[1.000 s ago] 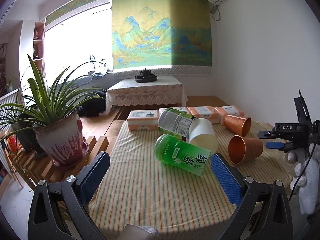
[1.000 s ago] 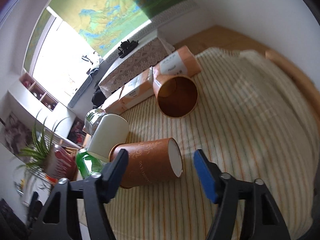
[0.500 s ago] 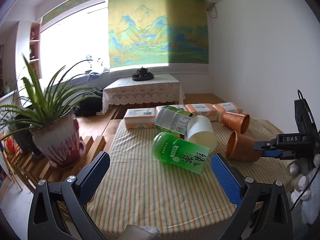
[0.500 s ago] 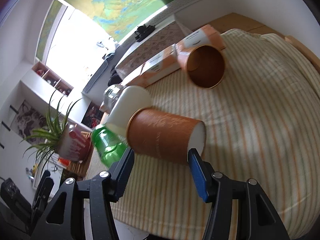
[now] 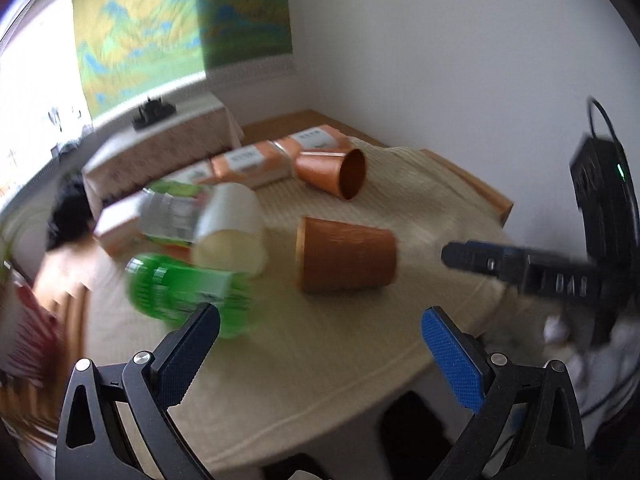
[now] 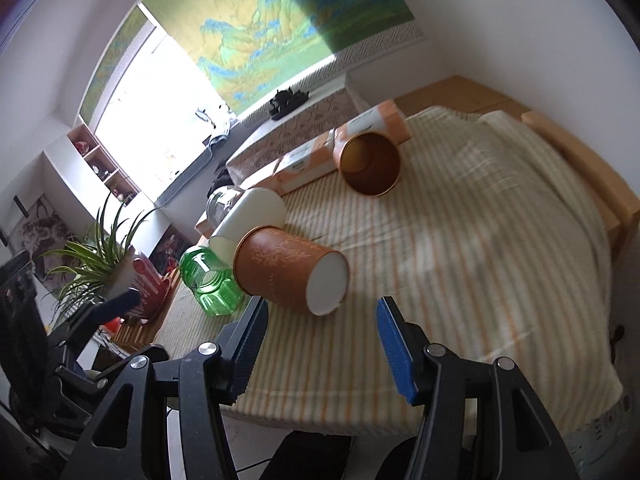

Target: Flip cup upside down

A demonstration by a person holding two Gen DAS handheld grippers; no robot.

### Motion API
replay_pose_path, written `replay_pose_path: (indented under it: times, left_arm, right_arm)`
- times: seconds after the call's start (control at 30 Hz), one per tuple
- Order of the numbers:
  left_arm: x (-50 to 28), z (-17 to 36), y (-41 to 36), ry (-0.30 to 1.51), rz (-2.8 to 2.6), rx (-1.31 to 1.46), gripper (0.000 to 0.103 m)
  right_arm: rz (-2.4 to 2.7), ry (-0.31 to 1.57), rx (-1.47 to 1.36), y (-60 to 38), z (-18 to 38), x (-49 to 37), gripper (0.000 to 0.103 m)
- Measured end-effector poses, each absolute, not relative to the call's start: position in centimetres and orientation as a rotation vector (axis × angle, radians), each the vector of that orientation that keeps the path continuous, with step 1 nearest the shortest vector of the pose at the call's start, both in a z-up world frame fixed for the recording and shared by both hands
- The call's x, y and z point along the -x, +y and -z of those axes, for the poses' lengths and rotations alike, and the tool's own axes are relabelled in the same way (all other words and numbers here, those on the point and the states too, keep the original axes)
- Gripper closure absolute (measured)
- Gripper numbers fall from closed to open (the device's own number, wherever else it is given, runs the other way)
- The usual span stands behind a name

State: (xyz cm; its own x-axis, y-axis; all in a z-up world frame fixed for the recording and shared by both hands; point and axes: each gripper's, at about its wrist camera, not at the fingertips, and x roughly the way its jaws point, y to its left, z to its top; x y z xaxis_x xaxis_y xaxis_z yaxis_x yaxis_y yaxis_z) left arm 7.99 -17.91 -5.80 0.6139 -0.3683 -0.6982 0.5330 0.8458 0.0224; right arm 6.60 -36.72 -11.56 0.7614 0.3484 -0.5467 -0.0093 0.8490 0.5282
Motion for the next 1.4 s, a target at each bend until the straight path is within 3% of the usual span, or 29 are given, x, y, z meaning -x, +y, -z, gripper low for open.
replay_pose_path:
  times: [0.23, 0.37, 0.53, 0.83, 1.1, 1.4]
  left_arm:
    - [-10.5, 6.8, -22.6, 0.822, 0.468, -0.129, 0.001]
    - [-12.4, 8.9, -23.1, 0.937, 0.368, 0.09, 0.001]
    - [-14.0, 11.2, -24.1, 0.943, 0.2, 0.233, 0.001]
    - [-16.4, 12.7, -25.2, 0.959, 0.055, 0.252, 0.002]
    - [-16.5, 14.3, -24.4, 1.003, 0.084, 0.249, 0.027]
    - [-14.7, 14.7, -23.1, 0.999, 0.113, 0.203, 0.032]
  right_arm:
    - [-0.129, 0.612, -0.503, -40.5, 11.2, -3.7, 0.05]
    - [-0.123, 0.592, -0.521, -42.3, 11.1, -2.6, 0.05]
    - [-0.144, 0.592, -0.523, -43.1, 11.1, -2.3, 0.05]
    - [-0.154, 0.575, -0.524, -44.0, 11.0, -1.5, 0.05]
    - [-0.162, 0.569, -0.537, -44.2, 11.4, -1.4, 0.05]
    - [-0.167, 0.563, -0.522, -43.7, 11.2, -1.3, 0.05]
